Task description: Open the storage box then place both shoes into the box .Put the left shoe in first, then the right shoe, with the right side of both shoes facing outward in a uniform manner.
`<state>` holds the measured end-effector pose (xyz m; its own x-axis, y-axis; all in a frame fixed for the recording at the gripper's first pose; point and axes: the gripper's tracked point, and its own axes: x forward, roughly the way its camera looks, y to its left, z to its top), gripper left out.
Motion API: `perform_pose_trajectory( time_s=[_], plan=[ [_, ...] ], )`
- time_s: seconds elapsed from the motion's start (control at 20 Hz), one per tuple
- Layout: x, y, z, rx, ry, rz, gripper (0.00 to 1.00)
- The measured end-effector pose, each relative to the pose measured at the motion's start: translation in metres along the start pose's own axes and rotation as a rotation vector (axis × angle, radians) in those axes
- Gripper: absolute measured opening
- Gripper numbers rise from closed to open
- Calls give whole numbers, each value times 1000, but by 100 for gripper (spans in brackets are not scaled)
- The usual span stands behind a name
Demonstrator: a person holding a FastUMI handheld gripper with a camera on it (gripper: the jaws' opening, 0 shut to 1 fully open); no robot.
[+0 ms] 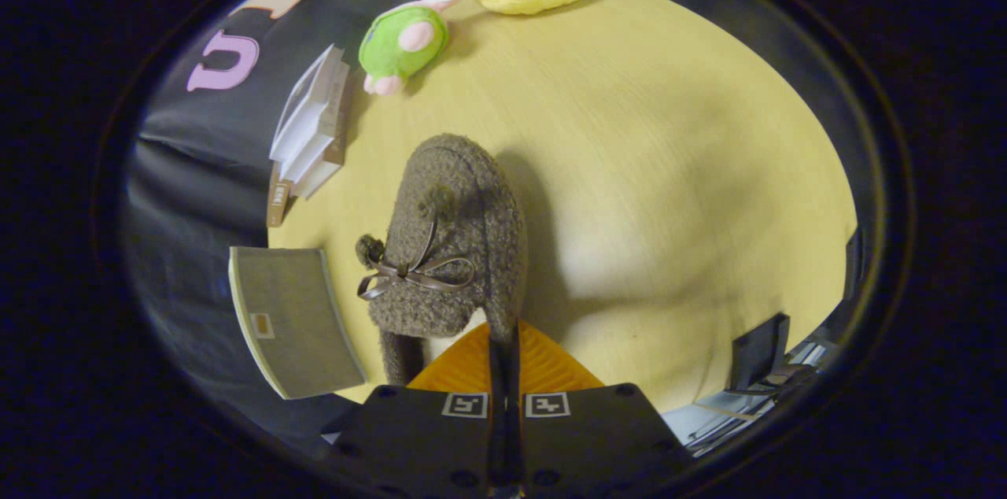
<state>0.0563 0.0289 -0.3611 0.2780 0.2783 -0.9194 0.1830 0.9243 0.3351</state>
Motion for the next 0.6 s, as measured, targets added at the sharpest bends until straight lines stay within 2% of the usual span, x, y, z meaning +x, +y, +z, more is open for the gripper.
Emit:
perform_pose_trajectory(
  time_s=[0.25, 0.45, 0.6],
  plan=[
    [-39, 78, -3, -64, -83, 118, 3],
    [-71, 170, -15, -127, -147, 240, 3],
    [-82, 240, -39, -182, -147, 329, 3]
  ],
)
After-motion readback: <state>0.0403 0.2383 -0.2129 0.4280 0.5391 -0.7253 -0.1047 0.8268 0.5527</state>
